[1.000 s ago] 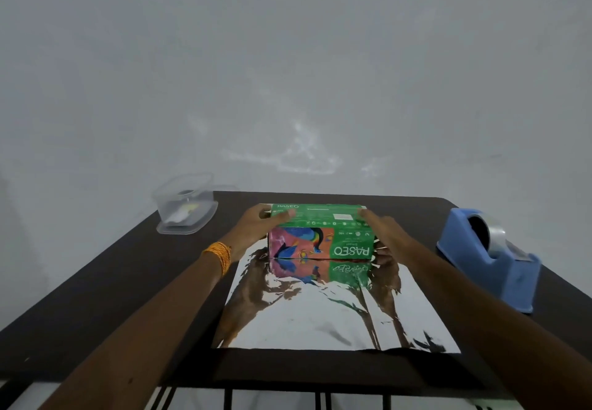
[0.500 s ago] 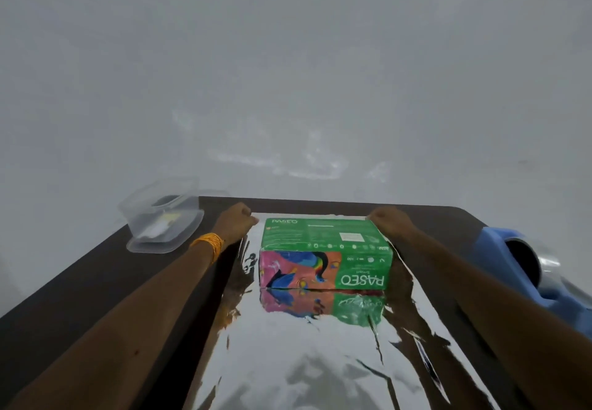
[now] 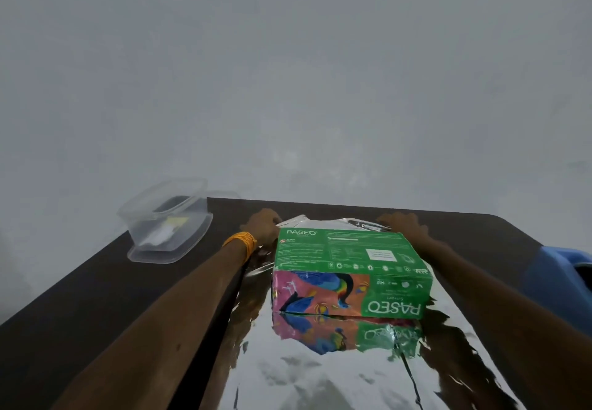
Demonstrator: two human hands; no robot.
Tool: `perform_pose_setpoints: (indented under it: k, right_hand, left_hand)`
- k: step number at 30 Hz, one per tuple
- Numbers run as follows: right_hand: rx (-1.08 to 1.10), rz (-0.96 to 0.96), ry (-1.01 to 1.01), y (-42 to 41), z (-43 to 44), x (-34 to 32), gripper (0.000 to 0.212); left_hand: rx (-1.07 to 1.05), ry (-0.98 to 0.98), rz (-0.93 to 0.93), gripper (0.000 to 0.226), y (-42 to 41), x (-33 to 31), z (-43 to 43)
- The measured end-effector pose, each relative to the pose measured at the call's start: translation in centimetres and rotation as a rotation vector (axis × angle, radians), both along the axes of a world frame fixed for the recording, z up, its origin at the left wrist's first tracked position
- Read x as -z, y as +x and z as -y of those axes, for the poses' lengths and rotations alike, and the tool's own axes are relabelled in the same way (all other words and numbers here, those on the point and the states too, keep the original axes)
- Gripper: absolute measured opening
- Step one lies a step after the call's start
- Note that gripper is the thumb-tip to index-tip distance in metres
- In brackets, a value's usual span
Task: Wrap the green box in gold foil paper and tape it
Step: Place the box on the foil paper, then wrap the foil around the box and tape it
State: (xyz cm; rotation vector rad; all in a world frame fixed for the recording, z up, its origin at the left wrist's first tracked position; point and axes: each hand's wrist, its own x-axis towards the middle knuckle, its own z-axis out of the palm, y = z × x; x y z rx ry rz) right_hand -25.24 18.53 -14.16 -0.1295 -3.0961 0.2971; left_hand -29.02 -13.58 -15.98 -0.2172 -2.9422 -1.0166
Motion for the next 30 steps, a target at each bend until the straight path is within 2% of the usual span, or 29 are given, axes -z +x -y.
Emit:
perform_pose_setpoints:
  k: [2,3,5,7,10,13,15,16,18,21,25,27,30]
  right_hand:
    - [0.000,-0.099,-0.101,0.4,-0.3,-0.2,0.012]
    - [-0.017,-0.158,-0.166,0.8,-0.6,-0.4,0.007]
    - [-0.061,-0.246,-0.271,1.7,-0.7,-1.4,0.020]
    - [-0.047,-0.339,-0.378,3.7,-0.3,-2.9,0.023]
    - [0.032,-0.462,-0.582,6.6,-0.1,-4.7,0.021]
    - [0.023,-0.545,-0.598,9.4,-0.6,-5.8,0.041]
    - [0.009,-0.549,-0.577,11.1,-0.9,-6.3,0.027]
    - [-0.002,-0.540,-0.574,11.8,-1.1,-6.3,0.019]
    - [-0.046,-0.515,-0.603,13.3,-1.6,-5.8,0.023]
    - [-0.154,-0.468,-0.593,15.1,-2.3,-5.0,0.034]
    - [-0.160,-0.481,-0.564,16.1,-2.5,-4.3,0.026]
    - [-0.139,-0.493,-0.519,16.2,-2.6,-3.9,0.028]
    - [-0.152,-0.487,-0.457,16.3,-3.3,-3.7,0.053]
  left_hand:
    - [-0.001,0.073,-0.037,0.022,1.0,-0.4,-0.3]
    - [-0.014,0.131,-0.084,0.017,1.6,-0.7,-0.4]
    - [-0.061,0.297,-0.178,0.010,2.8,-1.7,-0.5]
    - [-0.058,0.460,-0.215,0.009,4.4,-3.1,-0.3]
    - [-0.015,0.634,-0.197,0.025,7.1,-5.0,0.6]
    - [0.040,0.710,-0.175,0.055,9.9,-6.2,1.6]
    - [0.043,0.720,-0.201,0.071,11.2,-6.4,2.0]
    - [0.037,0.704,-0.214,0.076,11.5,-6.4,2.1]
    - [0.039,0.609,-0.259,0.081,12.6,-6.4,2.3]
    - [0.055,0.354,-0.395,0.081,13.6,-6.3,2.0]
    - [0.155,0.044,-0.584,0.074,16.6,-8.0,-0.7]
    - [0.246,-0.173,-0.556,0.072,18.0,-8.4,-2.5]
    - [0.333,-0.428,-0.410,0.082,18.9,-7.7,-5.0]
